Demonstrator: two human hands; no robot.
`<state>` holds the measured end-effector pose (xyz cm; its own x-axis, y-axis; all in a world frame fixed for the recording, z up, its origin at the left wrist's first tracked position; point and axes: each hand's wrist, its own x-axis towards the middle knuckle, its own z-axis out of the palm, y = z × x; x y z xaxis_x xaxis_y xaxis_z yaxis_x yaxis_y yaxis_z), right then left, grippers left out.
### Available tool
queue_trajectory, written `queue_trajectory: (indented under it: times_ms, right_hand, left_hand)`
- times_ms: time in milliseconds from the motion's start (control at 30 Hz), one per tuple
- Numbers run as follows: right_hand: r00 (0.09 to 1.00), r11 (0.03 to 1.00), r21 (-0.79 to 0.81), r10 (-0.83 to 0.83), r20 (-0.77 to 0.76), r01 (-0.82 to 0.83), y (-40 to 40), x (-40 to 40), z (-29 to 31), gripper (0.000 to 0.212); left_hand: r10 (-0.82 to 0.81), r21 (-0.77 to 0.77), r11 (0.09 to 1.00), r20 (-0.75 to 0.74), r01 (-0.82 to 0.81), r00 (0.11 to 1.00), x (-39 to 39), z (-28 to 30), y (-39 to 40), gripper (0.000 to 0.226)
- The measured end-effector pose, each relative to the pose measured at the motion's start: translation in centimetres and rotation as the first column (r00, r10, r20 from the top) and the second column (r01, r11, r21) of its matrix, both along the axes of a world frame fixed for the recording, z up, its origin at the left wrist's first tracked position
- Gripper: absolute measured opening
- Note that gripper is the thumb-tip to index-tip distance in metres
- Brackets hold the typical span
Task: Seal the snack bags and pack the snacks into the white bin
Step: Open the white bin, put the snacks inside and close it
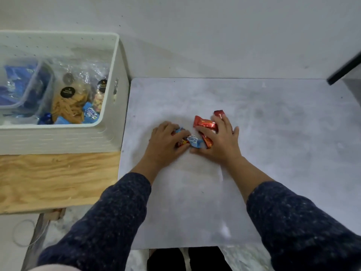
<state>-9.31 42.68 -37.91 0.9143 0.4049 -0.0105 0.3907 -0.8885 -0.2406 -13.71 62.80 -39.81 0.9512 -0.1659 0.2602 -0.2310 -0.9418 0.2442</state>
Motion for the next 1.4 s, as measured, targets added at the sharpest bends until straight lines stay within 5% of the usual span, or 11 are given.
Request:
queue_trajectory:
  times_ms: [167,333,467,600,767,867,1067,1400]
  right_hand:
    - [0.96,0.995,0.098,-0.054,0.274,0.028,0.3,1.8,-0.7,0.034]
    - [0.966,0.978,0.189,0.043,0.256,-0.093,0.0,2.4,-0.5,0.019]
    - [0.996,0.981,0.186,0.034,0.081,-0.049,-0.5,3.6,2.1,0.027]
    - [0.989,0.971,0.222,0.056,0.135,-0.085,0.6,4.1,7.0,0.025]
    - [0.983,0.969,0.22,0.072,0.168,-0.109,4.9,5.5,15.7,0.03]
    - [0.972,0.955,0.251,0.109,0.206,-0.16,9.3,5.3,19.7,0.031]
    - [0.958,0.925,0.252,0.262,0.115,-0.284,19.5,2.4,21.7,0.033]
    - [0.964,0.983,0.045,0.183,-0.195,-0.177,30.1,-1.5,18.9,0.045]
  left_hand:
    - [0.175,-0.014,0.985,0.018,-0.175,0.984,0.3,0.6,-0.4,0.035]
    - [0.326,-0.084,0.941,-0.02,-0.327,0.945,-0.1,1.7,-1.4,0.036]
    - [0.346,-0.156,0.924,-0.051,-0.35,0.937,-0.4,4.0,-2.1,0.025]
    - [0.383,-0.197,0.902,-0.046,-0.385,0.922,0.6,9.4,-1.9,0.022]
    - [0.448,-0.29,0.875,0.181,-0.387,0.876,2.7,17.5,0.9,0.029]
    - [0.523,-0.331,0.831,0.195,-0.446,0.83,2.0,20.9,4.8,0.021]
    - [0.624,-0.265,0.752,-0.004,-0.603,0.781,-1.5,22.8,14.6,0.028]
    - [0.382,-0.021,0.891,-0.507,-0.454,0.773,-3.1,20.5,24.1,0.053]
